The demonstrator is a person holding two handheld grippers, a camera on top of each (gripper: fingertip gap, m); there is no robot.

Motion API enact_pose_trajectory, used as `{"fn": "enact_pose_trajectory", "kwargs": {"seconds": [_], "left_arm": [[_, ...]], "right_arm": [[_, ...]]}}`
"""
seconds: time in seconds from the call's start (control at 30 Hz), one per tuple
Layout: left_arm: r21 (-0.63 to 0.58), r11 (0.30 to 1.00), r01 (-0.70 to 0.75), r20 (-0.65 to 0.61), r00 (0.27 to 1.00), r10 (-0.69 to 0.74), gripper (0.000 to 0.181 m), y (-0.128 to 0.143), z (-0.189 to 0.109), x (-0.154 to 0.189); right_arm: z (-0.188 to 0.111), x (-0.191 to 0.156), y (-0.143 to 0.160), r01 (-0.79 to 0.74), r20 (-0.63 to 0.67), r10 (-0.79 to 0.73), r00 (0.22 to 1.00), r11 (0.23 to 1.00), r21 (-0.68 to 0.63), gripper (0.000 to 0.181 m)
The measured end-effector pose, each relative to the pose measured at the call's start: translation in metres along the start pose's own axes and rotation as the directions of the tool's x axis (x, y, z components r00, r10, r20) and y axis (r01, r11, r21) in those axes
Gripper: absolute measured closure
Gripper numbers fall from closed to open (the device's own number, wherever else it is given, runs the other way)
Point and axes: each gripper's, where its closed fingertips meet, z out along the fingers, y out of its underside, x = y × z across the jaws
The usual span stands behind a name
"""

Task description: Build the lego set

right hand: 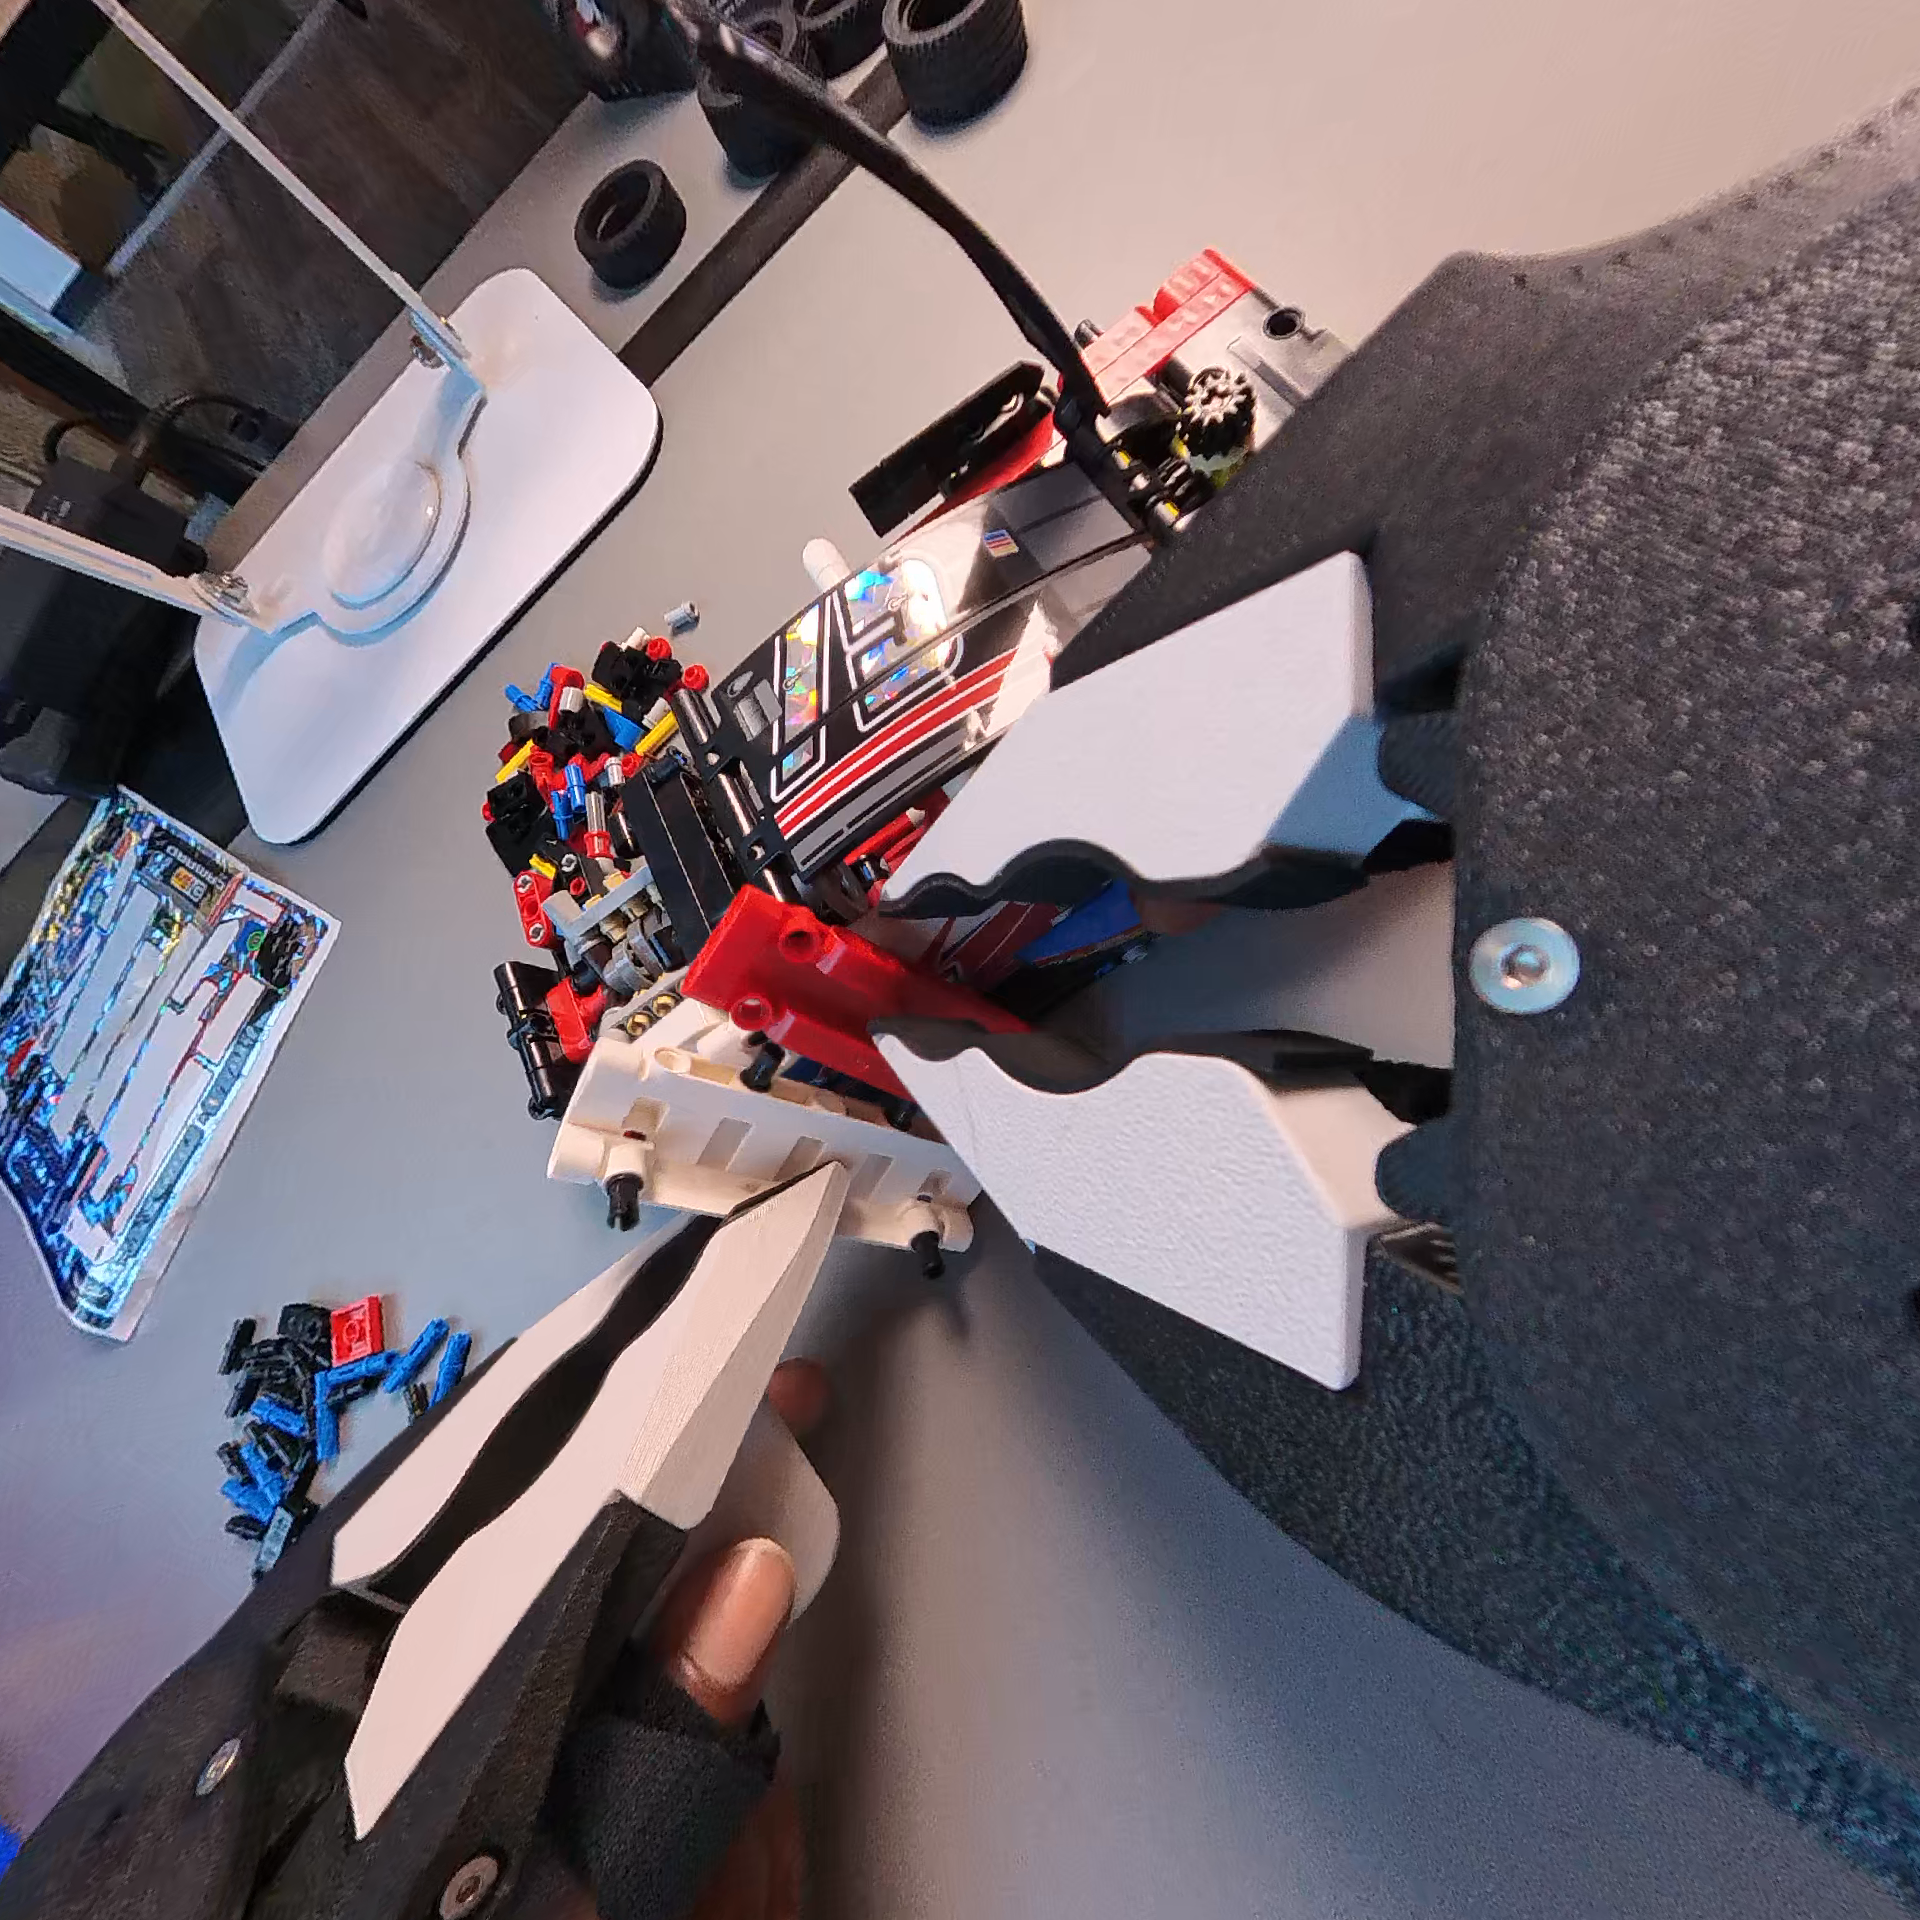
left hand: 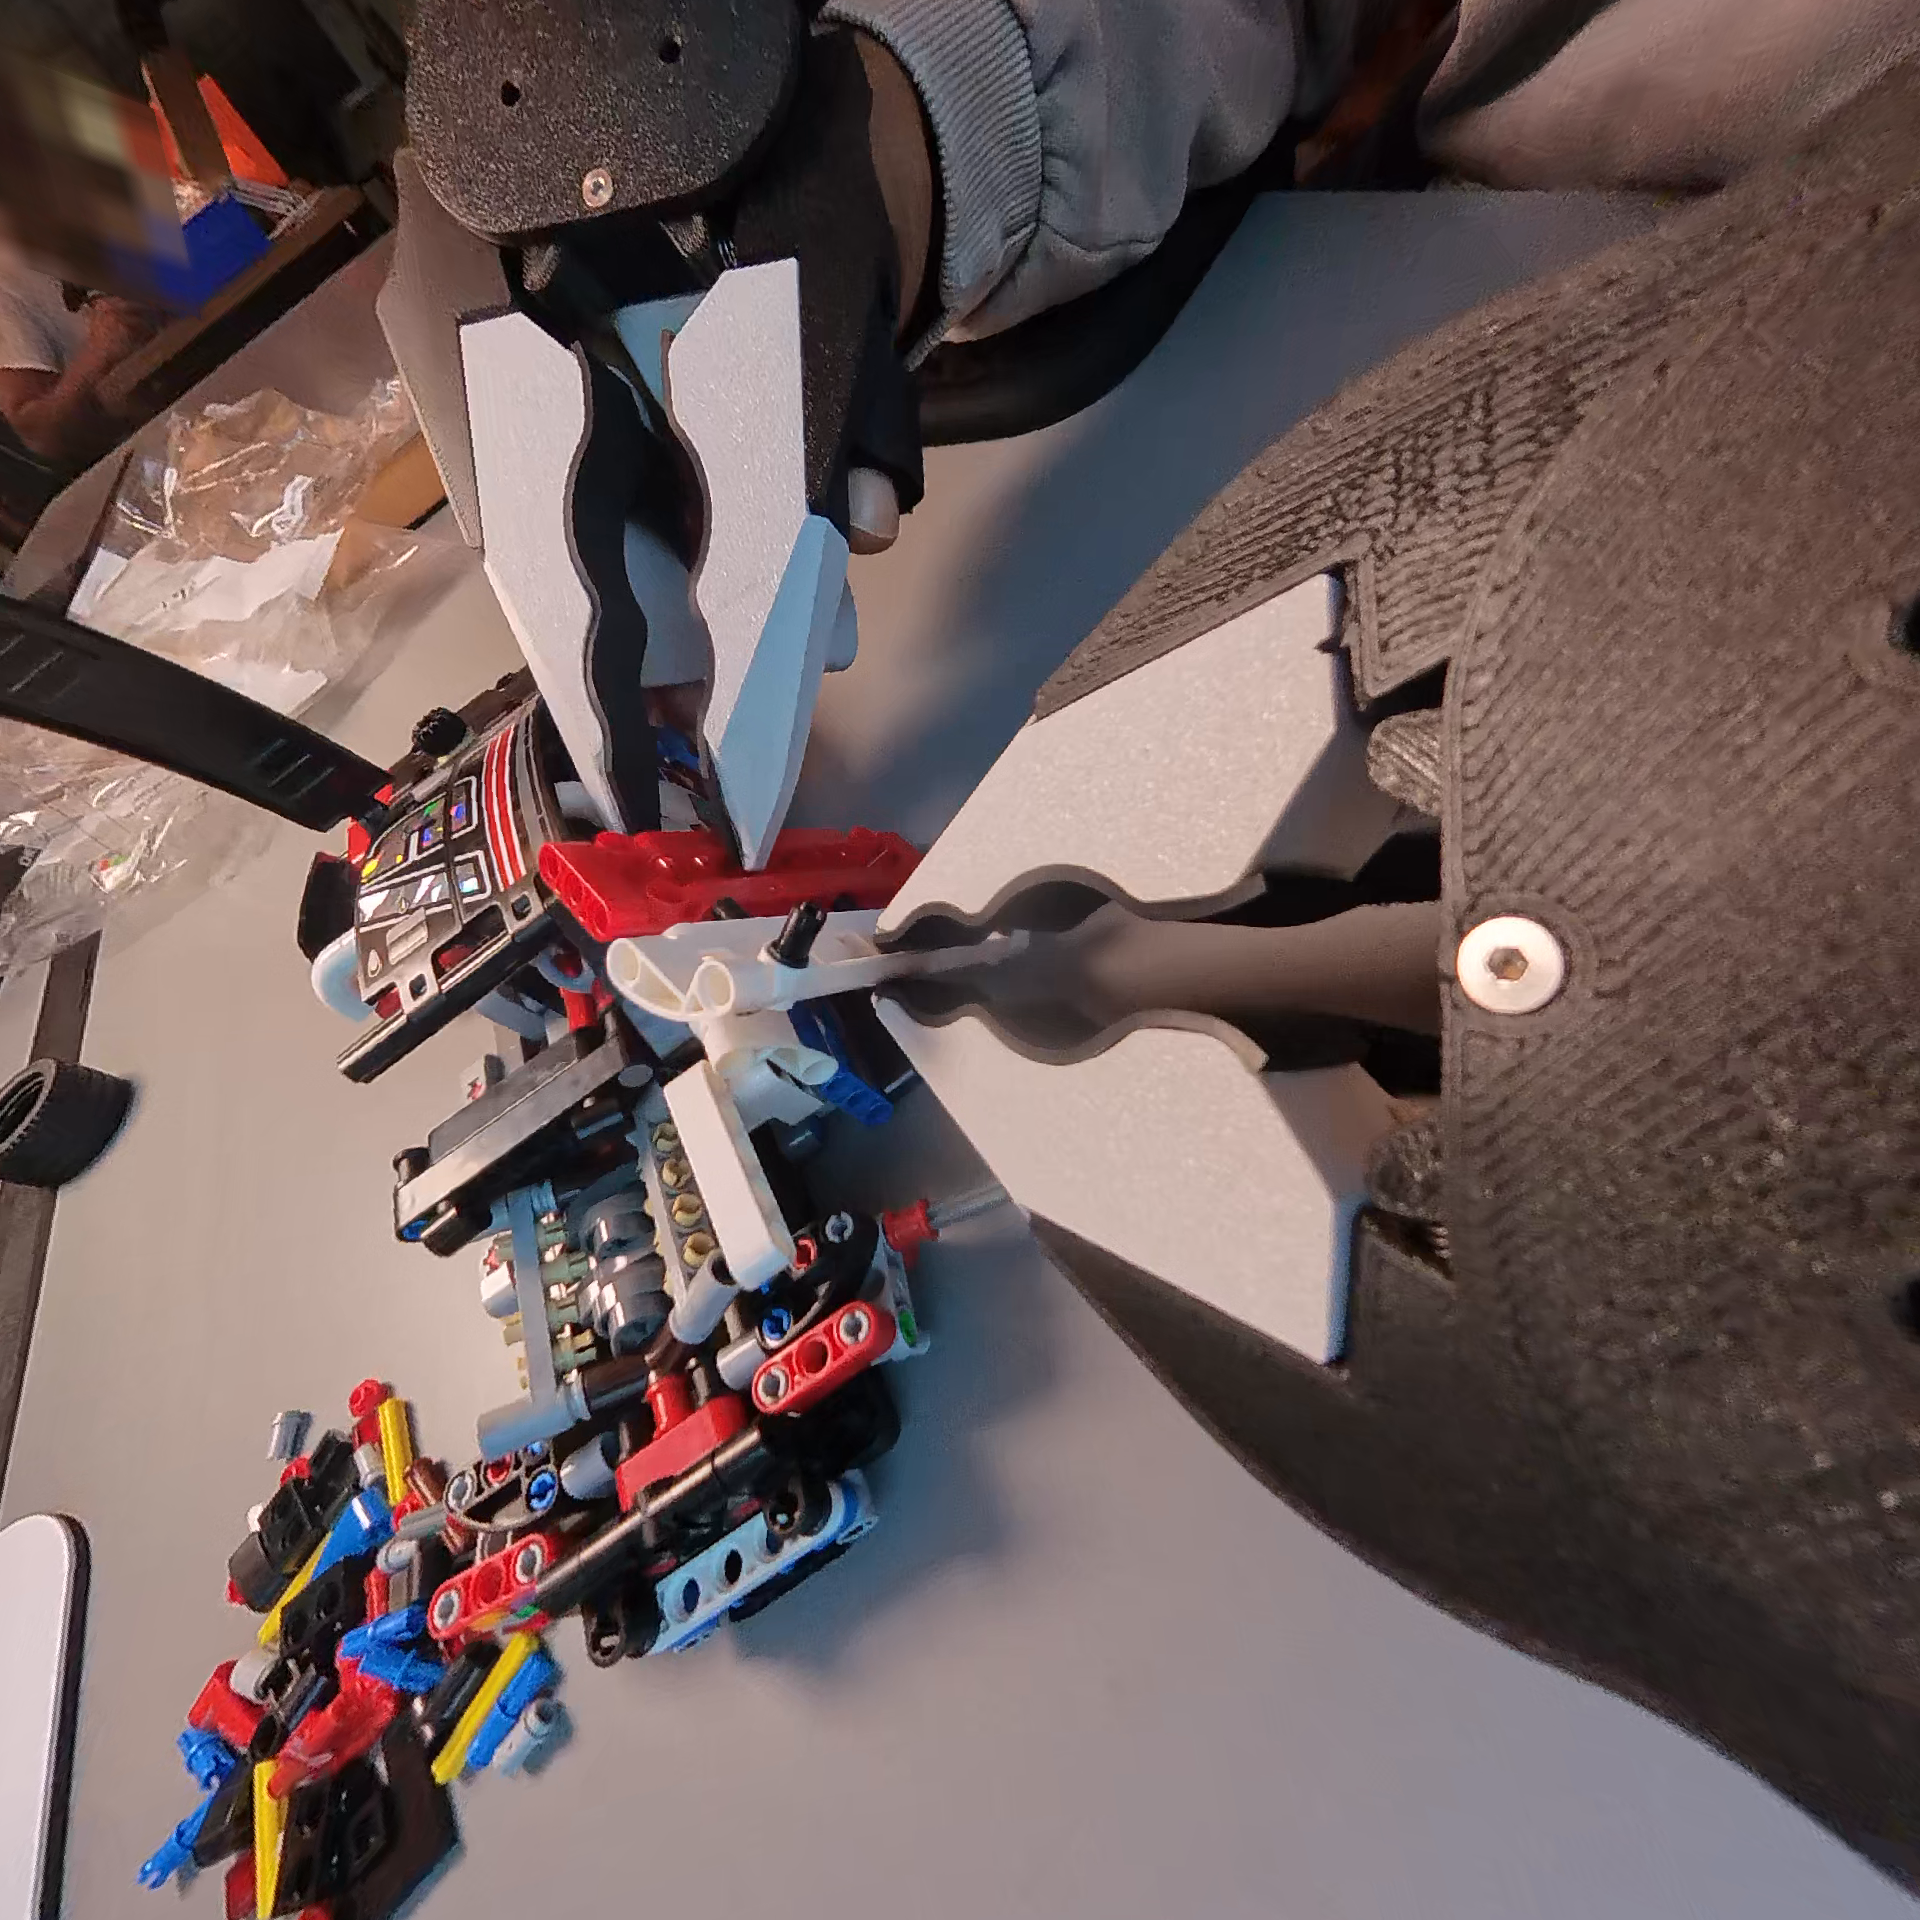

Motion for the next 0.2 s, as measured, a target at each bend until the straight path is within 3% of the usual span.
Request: {"fn": "enact_pose_trajectory", "kwargs": {"seconds": [0.03, 0.2], "left_arm": [[-0.004, 1.000, -0.013, 0.003, 1.000, 0.013, 0.178, 0.0000, 0.0006, 0.0011], [-0.031, 0.998, -0.063, 0.004, 0.998, 0.064, 0.177, 0.0011, 0.0026, 0.0048]], "right_arm": [[0.0001, -0.0008, -0.0002, 0.002, 0.008, -0.002, 1.000, 1.000, 0.004, 0.165], [-0.0015, -0.0030, 0.0015, -0.015, 0.058, 0.016, 0.998, 1.000, -0.016, 0.166]]}}
